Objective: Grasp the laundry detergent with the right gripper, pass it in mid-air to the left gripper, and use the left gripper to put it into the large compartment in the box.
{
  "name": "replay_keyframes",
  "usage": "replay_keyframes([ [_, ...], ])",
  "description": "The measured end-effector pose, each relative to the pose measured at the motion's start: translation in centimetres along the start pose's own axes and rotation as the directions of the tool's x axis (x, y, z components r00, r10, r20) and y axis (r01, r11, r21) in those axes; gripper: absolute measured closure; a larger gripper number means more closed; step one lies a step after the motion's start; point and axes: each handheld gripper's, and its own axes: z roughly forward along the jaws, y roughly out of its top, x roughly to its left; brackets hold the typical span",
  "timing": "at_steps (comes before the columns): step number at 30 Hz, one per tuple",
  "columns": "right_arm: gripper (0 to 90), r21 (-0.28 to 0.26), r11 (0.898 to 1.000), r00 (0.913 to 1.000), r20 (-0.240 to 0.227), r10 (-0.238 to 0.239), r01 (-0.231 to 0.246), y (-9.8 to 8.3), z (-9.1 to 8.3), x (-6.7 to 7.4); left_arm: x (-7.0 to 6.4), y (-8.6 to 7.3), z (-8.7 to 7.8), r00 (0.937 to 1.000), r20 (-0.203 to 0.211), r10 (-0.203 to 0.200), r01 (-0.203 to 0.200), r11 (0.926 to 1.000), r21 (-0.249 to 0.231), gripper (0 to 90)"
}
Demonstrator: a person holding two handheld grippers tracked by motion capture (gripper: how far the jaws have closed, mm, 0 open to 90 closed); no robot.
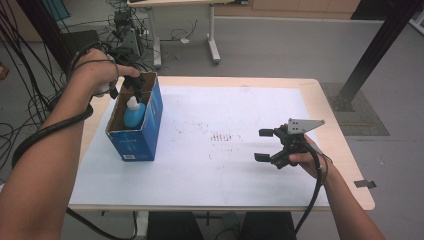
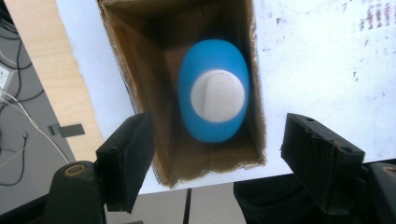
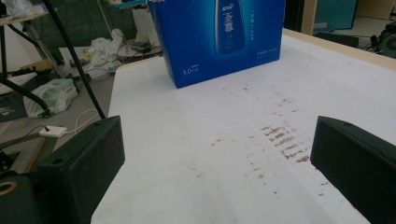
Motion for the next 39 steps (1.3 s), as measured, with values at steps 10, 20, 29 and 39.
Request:
replay_keyframes([
  [10, 3.1, 0.004, 1.0, 1.0, -0.003, 0.001, -0.001, 0.1, -0.1, 0.0, -0.5, -0.6, -2.7, 1.0, -0.007, 0.003, -0.003, 0.9995, -0.032, 13.3],
  [20, 3.1, 0.007, 1.0, 1.0, 0.001, 0.003, -0.003, 0.0, -0.1, 0.0, -1.6, -1.1, -4.4, 0.9996, -0.025, 0.014, -0.016, 0.9978, -0.064, 9.1],
  [29, 3.1, 0.013, 1.0, 1.0, 0.004, 0.007, -0.007, -0.1, -0.5, 0.1, -3.7, -1.6, -5.3, 0.9984, -0.032, 0.047, -0.049, 0.9953, -0.083, 5.0],
  [39, 3.1, 0.028, 1.0, 0.9999, 0.009, 0.008, -0.009, -0.2, -0.6, 0.5, -8.9, -3.1, -5.5, 0.9816, -0.028, 0.189, -0.191, 0.9746, -0.118, 4.8],
])
